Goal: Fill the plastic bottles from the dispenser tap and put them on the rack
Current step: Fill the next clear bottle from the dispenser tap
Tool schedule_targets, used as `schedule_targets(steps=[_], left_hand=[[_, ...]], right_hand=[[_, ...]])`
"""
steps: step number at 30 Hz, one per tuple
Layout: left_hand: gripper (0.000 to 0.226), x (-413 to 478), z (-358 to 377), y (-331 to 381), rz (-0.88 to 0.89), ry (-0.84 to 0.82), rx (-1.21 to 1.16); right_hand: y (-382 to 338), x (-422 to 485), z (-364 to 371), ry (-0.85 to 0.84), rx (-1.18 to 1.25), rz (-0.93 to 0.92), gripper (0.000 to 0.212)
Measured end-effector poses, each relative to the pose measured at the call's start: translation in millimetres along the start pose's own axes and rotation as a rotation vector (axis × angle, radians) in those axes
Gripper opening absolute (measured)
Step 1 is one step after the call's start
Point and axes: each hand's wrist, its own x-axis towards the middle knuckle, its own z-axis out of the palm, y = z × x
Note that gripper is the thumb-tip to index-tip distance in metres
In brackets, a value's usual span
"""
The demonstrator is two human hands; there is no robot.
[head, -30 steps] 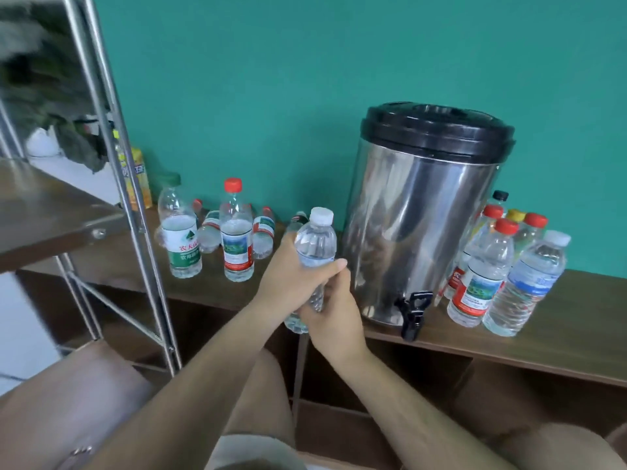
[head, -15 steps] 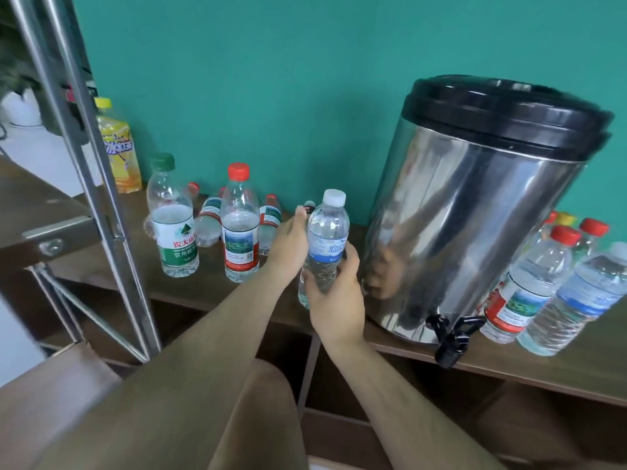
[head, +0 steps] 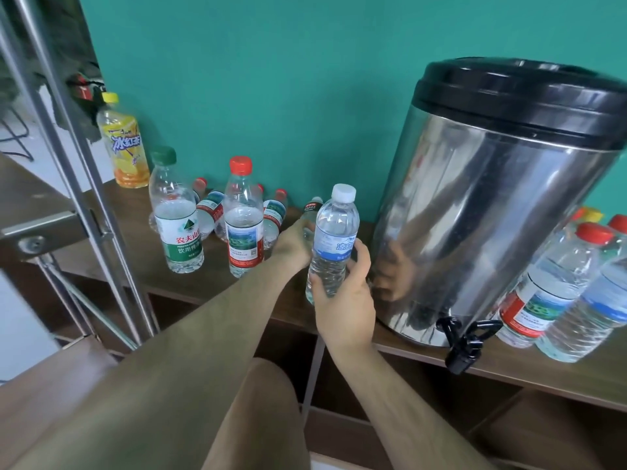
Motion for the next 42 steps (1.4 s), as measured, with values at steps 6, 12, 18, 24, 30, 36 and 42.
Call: schedule_targets(steps=[6, 12, 18, 24, 30, 36, 42], left_hand=[[0.038, -24.7, -9.2, -3.8, 0.034, 0.026, 0.094], [0.077, -48.0, -17.8, -14.1, -0.055, -0.008, -0.085], [0.060, -90.2, -19.2, -17.6, 0.020, 0.095, -0.054], [0.070, -139.9, -18.3, -36.4, 0.285, 0.248, -0.150], [0.075, -156.9, -7.5, -51.8, 0.460, 0.379, -0.157], [0.074, -135.7, -3.8, -50.5, 0.484, 0.392, -0.124], [0.078, -105.8, 1.0, -46.2, 0.463, 0.339, -0.113]], right_hand=[[3.1, -2.1, -5.4, 0.002, 0.001, -0.016, 0.088], [5.2, -6.9, -12.2, -0.024, -0.002, -0.014, 0.089], [7.4, -13.1, -17.8, -0.053, 0.014, -0.034, 0.088], [13.3, -13.4, -8.9, -0.081, -0.035, -0.016, 0.083], [6.3, 20.9, 19.1, -0.086, -0.041, 0.066, 0.076], [7.6, 83.2, 59.2, -0.092, 0.071, 0.176, 0.069], [13.7, 135.7, 89.4, -0.061, 0.298, 0.287, 0.053]])
